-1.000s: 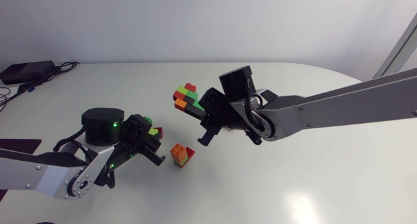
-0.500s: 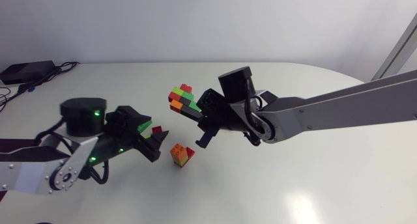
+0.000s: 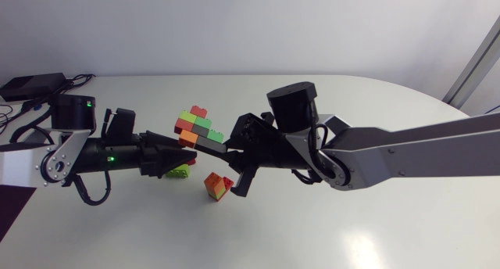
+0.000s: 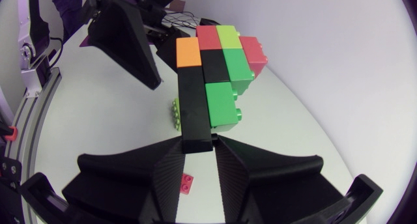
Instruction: Disassemble duplo
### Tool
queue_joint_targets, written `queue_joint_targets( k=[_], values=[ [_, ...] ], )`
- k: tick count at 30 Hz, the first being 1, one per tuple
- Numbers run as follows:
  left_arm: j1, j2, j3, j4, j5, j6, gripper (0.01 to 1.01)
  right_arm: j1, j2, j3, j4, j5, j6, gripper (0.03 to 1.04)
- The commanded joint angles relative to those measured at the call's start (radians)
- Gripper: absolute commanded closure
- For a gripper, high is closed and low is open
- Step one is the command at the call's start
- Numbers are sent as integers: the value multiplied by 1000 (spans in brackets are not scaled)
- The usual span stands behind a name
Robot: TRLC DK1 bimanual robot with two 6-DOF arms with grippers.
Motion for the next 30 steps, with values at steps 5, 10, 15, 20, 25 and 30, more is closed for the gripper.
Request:
queue_joint_targets(
  k=[5, 10, 15, 20, 25, 30],
  values=[
    [49, 44, 57, -27, 100, -28, 136, 20, 18, -18, 22, 44, -60, 798],
    [63, 44, 61, -35, 129, -31, 154, 46, 31, -24, 22, 79, -97, 798],
    [63, 50, 63, -38, 132, -31, 180, 63, 40, -27, 23, 103, -114, 798],
    [52, 59, 63, -38, 132, -23, 366, 65, 40, -30, 32, 103, -117, 798],
    [46, 64, 58, -36, 132, -17, 484, 65, 38, -28, 32, 105, -117, 798],
    [34, 63, 51, -36, 132, 8, 585, 65, 37, -28, 34, 105, -114, 798]
  ],
)
